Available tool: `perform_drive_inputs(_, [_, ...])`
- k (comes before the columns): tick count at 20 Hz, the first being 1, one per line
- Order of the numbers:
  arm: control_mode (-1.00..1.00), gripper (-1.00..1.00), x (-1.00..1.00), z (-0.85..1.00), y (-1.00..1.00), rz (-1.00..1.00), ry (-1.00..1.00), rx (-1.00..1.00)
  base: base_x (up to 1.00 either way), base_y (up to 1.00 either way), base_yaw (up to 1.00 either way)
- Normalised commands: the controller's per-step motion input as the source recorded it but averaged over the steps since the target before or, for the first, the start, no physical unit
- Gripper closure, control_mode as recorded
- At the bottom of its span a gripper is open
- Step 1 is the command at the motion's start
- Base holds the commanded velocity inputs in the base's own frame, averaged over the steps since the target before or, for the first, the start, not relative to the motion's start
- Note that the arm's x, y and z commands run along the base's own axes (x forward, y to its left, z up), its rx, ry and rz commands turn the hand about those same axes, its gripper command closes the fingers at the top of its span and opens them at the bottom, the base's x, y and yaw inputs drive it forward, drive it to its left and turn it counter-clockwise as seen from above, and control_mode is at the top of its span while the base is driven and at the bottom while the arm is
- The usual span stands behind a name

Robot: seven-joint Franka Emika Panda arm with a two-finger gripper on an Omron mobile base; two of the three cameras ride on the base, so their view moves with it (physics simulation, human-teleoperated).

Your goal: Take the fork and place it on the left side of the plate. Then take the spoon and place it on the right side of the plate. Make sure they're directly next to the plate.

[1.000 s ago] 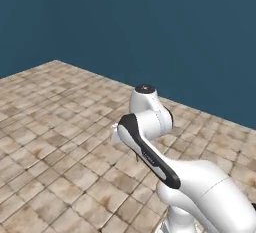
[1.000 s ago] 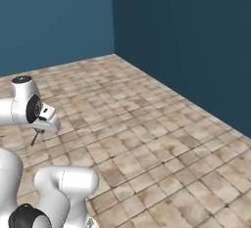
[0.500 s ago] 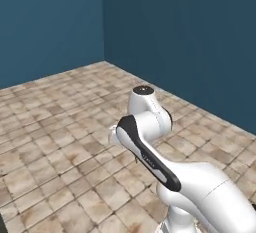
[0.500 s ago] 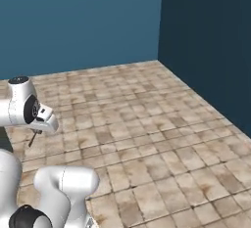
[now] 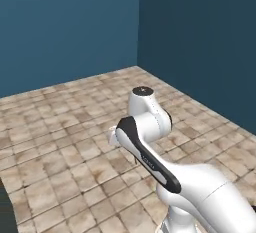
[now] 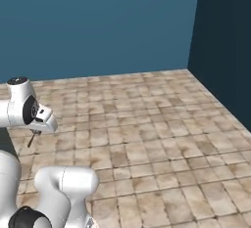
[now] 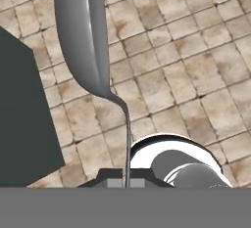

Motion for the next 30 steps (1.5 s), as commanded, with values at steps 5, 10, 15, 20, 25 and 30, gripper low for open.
perform_drive_inputs(5, [1.0, 1.0, 0.0, 0.0, 0.0, 0.0, 0.0, 0.0, 1.0, 0.0, 0.27])
perform_drive_inputs(10, [1.0, 1.0, 0.0, 0.0, 0.0, 0.0, 0.0, 0.0, 1.0, 0.0, 0.25])
perform_drive_inputs(15, [1.0, 1.0, 0.0, 0.0, 0.0, 0.0, 0.0, 0.0, 1.0, 0.0, 0.25])
perform_drive_inputs(20, [1.0, 1.0, 0.0, 0.0, 0.0, 0.0, 0.0, 0.0, 1.0, -0.05, 0.22])
perform_drive_inputs(25, [1.0, 1.0, 0.0, 0.0, 0.0, 0.0, 0.0, 0.0, 1.0, -0.19, 0.16])
perform_drive_inputs(30, [1.0, 1.0, 0.0, 0.0, 0.0, 0.0, 0.0, 0.0, 1.0, -0.25, 0.14])
